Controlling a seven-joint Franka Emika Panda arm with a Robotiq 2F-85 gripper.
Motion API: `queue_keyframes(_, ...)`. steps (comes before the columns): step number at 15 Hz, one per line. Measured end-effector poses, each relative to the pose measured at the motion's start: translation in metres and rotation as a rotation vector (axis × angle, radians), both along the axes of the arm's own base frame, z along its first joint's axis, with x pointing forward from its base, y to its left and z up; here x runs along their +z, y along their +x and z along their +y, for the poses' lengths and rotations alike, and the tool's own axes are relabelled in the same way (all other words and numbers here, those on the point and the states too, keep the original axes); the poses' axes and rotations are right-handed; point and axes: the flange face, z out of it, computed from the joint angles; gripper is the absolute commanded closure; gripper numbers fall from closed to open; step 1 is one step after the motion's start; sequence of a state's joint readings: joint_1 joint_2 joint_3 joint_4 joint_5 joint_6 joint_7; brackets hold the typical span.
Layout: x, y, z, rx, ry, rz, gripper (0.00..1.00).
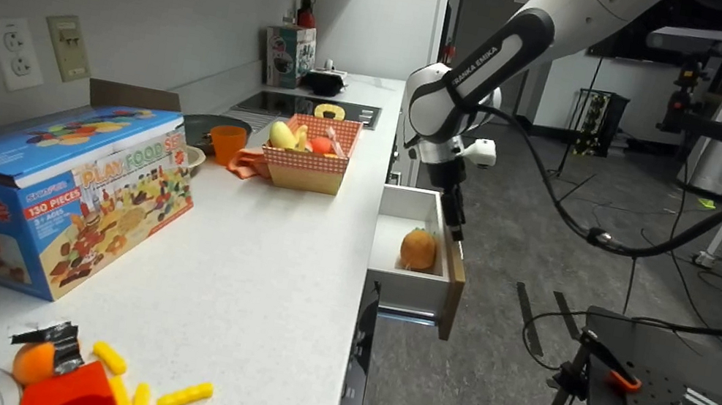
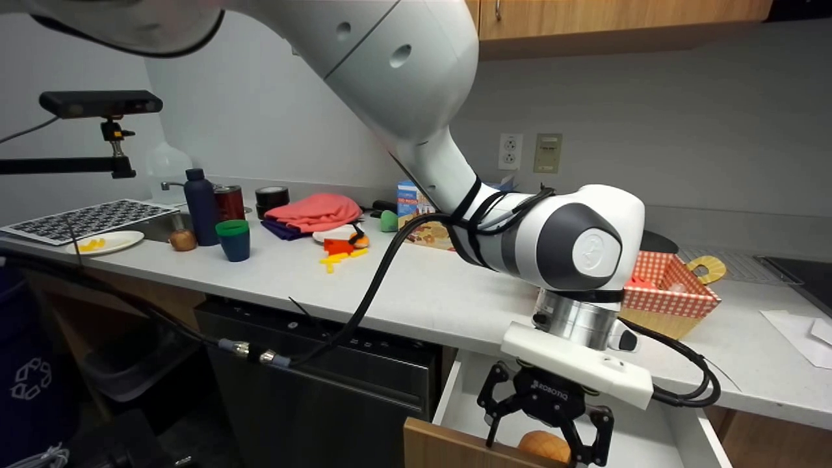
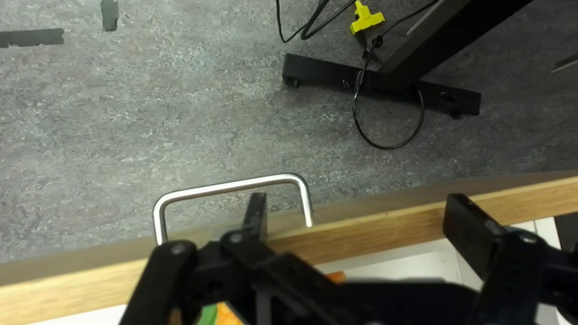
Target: Open the drawer, then put the purple and pineapple plushies in the drawer and then close the drawer
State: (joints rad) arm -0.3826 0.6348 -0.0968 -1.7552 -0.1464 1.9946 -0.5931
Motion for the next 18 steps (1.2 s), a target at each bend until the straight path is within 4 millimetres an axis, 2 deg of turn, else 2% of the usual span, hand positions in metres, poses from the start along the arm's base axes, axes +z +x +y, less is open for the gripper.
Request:
queue_keyframes(5,0.005,0.011,0.005,-0.016,0.038,-0.040,0.00)
queue_keyframes(12,0.015,0.015,0.000,-0.004,0.100,-0.112,0.00)
queue_keyframes(15,0.013,0.004,-0.008,0.059,0.093,-0.123,0.00)
queue_keyframes(18,-0.003,-0.016,-0.016,0.102,0.087,-0.105,0.00)
